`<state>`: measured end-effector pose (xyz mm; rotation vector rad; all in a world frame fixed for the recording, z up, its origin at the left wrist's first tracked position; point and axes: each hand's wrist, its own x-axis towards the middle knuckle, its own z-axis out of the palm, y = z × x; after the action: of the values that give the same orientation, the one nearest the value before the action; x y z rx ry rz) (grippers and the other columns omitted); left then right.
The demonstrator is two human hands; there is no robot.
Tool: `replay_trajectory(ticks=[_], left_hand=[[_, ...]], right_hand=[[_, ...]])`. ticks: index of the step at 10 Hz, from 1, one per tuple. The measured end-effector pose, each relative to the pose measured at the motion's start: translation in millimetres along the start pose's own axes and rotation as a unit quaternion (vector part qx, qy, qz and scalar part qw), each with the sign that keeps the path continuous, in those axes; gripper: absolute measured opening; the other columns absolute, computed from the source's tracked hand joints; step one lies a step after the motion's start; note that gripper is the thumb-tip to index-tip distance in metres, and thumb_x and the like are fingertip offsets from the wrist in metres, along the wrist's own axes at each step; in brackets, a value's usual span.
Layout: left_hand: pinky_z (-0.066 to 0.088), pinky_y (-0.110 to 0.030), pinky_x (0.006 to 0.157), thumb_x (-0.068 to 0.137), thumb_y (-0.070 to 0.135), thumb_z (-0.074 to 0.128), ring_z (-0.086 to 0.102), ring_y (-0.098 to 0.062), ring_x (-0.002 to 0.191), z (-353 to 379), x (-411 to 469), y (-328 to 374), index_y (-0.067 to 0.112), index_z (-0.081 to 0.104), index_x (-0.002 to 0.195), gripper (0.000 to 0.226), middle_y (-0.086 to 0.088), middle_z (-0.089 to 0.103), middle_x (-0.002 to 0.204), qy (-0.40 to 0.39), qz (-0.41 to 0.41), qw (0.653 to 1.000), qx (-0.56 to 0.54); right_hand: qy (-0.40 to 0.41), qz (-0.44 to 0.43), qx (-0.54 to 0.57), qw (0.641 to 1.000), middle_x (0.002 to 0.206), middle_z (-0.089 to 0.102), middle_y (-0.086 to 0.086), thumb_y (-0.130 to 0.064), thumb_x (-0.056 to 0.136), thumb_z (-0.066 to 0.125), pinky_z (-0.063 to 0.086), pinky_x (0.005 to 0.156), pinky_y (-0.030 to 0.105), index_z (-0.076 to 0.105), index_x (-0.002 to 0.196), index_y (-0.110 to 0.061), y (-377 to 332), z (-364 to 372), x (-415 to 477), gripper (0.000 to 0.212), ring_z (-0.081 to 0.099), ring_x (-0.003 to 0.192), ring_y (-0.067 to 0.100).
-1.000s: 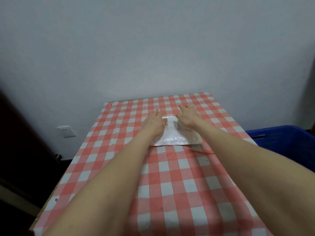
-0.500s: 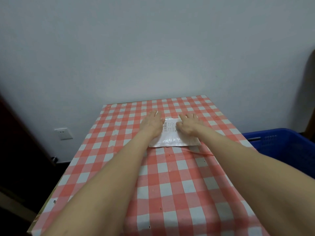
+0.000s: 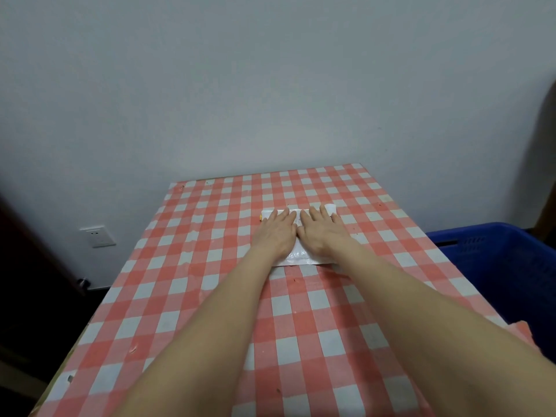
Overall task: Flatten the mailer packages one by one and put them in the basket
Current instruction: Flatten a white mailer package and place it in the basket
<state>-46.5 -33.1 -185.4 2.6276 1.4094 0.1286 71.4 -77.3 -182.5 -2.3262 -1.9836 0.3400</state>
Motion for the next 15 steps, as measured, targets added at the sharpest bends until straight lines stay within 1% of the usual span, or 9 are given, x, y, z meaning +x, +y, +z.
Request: replay_trajectory(ticks=[6, 7, 8, 9, 10, 12, 13, 14, 15], left_hand=[[0.003, -0.038, 0.120, 0.105, 0.025, 0.012, 0.000, -0.019, 0.148, -1, 1, 1, 0.016, 0.012, 0.153, 0.049, -0.002, 0.005, 0.161, -0.024, -0.010, 0.999, -0.037], [0.016, -0.042, 0.118, 0.105, 0.029, 0.023, 0.016, -0.023, 0.146, -5, 0, -3, 0.016, 0.018, 0.152, 0.049, -0.004, 0.015, 0.159, 0.009, -0.034, 0.990, -0.137], [0.036, -0.045, 0.104, 0.102, 0.036, 0.030, 0.040, -0.029, 0.132, -15, -6, -13, 0.016, 0.030, 0.146, 0.048, -0.006, 0.033, 0.150, 0.141, -0.169, 0.964, -0.146], [0.044, -0.043, 0.096, 0.100, 0.041, 0.026, 0.050, -0.032, 0.119, -23, -5, -23, 0.013, 0.036, 0.141, 0.050, -0.012, 0.044, 0.140, 0.077, -0.258, 0.959, -0.093], [0.046, -0.040, 0.092, 0.100, 0.046, 0.026, 0.055, -0.032, 0.112, -25, -2, -7, 0.010, 0.036, 0.141, 0.055, -0.012, 0.053, 0.132, 0.039, -0.273, 0.950, -0.146], [0.042, -0.033, 0.088, 0.097, 0.027, 0.043, 0.052, -0.034, 0.119, -54, 24, 56, 0.007, 0.045, 0.134, 0.042, -0.013, 0.052, 0.135, 0.121, -0.206, 0.950, -0.202], [0.042, -0.035, 0.095, 0.094, 0.022, 0.046, 0.052, -0.034, 0.120, -59, 47, 104, 0.006, 0.049, 0.131, 0.041, -0.016, 0.054, 0.133, 0.122, -0.148, 0.959, -0.206], [0.042, -0.034, 0.094, 0.092, 0.018, 0.045, 0.053, -0.032, 0.118, -50, 69, 162, 0.009, 0.049, 0.132, 0.041, -0.013, 0.056, 0.131, 0.109, -0.092, 0.965, -0.219], [0.042, -0.033, 0.094, 0.093, 0.016, 0.045, 0.052, -0.031, 0.119, -33, 86, 216, 0.008, 0.047, 0.133, 0.041, -0.010, 0.054, 0.133, 0.081, -0.037, 0.971, -0.222]], right_hand=[[-0.016, -0.004, 0.037, 0.999, 0.162, -0.008, 0.005, -0.041, 0.102, 0.010, -0.006, 0.120, 0.046, 0.000, 0.155, -0.019, 2, -2, 3, 0.058, -0.014, 0.148, 0.023], [0.024, -0.009, 0.145, 0.989, 0.162, -0.004, 0.007, -0.038, 0.101, 0.029, 0.004, 0.120, 0.048, 0.011, 0.154, -0.020, 7, -4, 1, 0.059, -0.004, 0.148, 0.027], [0.169, 0.104, 0.240, 0.950, 0.154, 0.022, 0.007, -0.041, 0.095, 0.050, 0.038, 0.106, 0.044, 0.029, 0.148, -0.021, 25, -17, -8, 0.061, 0.033, 0.137, 0.028], [0.144, 0.195, 0.194, 0.950, 0.139, 0.048, 0.005, -0.053, 0.092, 0.052, 0.043, 0.082, 0.036, 0.036, 0.141, -0.016, 45, -29, -20, 0.064, 0.052, 0.122, 0.028], [0.085, 0.183, 0.254, 0.946, 0.127, 0.057, 0.003, -0.055, 0.086, 0.058, 0.047, 0.084, 0.034, 0.043, 0.133, -0.013, 49, -28, -30, 0.064, 0.057, 0.111, 0.026], [0.141, 0.209, 0.552, 0.795, 0.099, 0.066, 0.005, -0.032, 0.080, 0.075, 0.046, 0.057, 0.025, 0.062, 0.094, -0.007, 76, -48, -37, 0.031, 0.060, 0.072, 0.016], [0.162, 0.229, 0.656, 0.701, 0.100, 0.071, 0.008, -0.018, 0.077, 0.079, 0.057, 0.068, 0.031, 0.066, 0.099, -0.008, 119, -59, -43, 0.027, 0.067, 0.079, 0.020], [0.182, 0.266, 0.667, 0.672, 0.101, 0.072, 0.010, -0.015, 0.078, 0.075, 0.057, 0.084, 0.043, 0.067, 0.104, -0.005, 171, -63, -56, 0.029, 0.070, 0.089, 0.025], [0.219, 0.307, 0.662, 0.648, 0.092, 0.068, 0.010, -0.009, 0.083, 0.067, 0.058, 0.070, 0.038, 0.065, 0.105, -0.003, 229, -57, -68, 0.024, 0.066, 0.078, 0.024]])
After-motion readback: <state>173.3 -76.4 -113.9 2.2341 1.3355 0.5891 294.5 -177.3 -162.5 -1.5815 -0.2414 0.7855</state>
